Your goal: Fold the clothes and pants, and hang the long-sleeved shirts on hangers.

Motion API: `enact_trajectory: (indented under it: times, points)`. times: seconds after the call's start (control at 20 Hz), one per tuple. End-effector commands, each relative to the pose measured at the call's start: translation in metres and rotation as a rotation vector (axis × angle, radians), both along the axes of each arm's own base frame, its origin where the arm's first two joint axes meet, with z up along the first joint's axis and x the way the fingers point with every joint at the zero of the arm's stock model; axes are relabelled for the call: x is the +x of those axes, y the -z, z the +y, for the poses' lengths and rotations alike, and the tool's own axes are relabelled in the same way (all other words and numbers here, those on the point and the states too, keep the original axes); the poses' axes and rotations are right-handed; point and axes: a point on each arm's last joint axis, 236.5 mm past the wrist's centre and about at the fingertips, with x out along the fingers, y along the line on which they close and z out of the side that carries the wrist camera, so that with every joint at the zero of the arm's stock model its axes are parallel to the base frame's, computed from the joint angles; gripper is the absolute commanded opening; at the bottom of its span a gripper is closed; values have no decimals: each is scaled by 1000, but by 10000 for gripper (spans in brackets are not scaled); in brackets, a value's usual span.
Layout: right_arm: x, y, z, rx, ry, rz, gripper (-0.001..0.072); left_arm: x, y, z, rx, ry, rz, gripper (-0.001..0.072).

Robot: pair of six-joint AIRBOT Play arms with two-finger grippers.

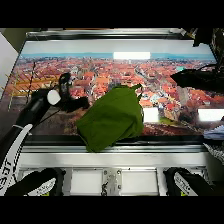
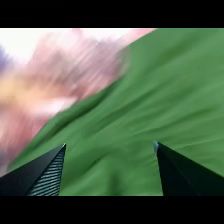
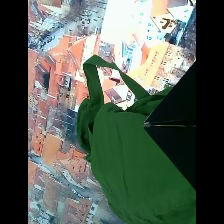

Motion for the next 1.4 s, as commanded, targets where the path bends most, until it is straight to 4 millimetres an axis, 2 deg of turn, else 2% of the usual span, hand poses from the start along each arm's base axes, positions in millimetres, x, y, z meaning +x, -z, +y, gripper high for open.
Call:
enact_trajectory:
  times: [0.0,0.1,0.2,0.4,0.55,0.6,0.65,0.7,0.75,0.8,0.9,0.95,1.0,1.05,1.1,1.15,1.25,1.35]
  points:
    - [-1,2,0,2,-1,10,7,-57,52,33,-115,-194,184,582]
    - [0,3,0,3,-1,12,7,-77,70,37,-107,-218,211,582]
    - [0,3,0,3,-1,12,7,-83,80,32,-119,-230,208,582]
    - [-1,3,0,2,-1,12,7,-56,76,13,-150,-242,72,581]
    - [-1,3,0,3,-2,12,7,-49,90,7,-138,-246,86,580]
    - [-1,3,0,3,-2,12,7,-45,90,6,-139,-243,104,468]
    - [-1,3,0,2,-2,12,8,-34,83,6,-143,-237,93,226]
    - [-1,2,0,3,-1,12,8,-17,70,7,-152,-239,48,76]
    - [0,2,0,3,-1,11,7,5,50,9,-165,-241,-17,14]
    - [1,1,-1,3,4,4,7,32,19,12,-182,-247,-112,14]
    - [11,-7,-7,5,42,-42,7,82,-68,17,-221,-237,-326,14]
    - [17,-15,-12,5,69,-78,7,99,-121,11,-237,-194,-443,14]
    - [24,-25,-17,6,98,-122,7,104,-168,-2,-249,-133,-541,14]
    - [30,-37,-22,6,125,-167,6,100,-212,-24,-259,-44,-630,14]
    - [35,-49,-27,6,149,-208,7,90,-243,-48,-269,42,-689,14]
    - [39,-61,-32,7,171,-250,7,72,-265,-80,-294,135,-721,14]
    - [44,-80,-38,8,202,-309,7,26,-280,-149,-359,317,-722,14]
    - [44,-86,-39,7,208,-327,7,-27,-269,-223,-424,495,-678,14]
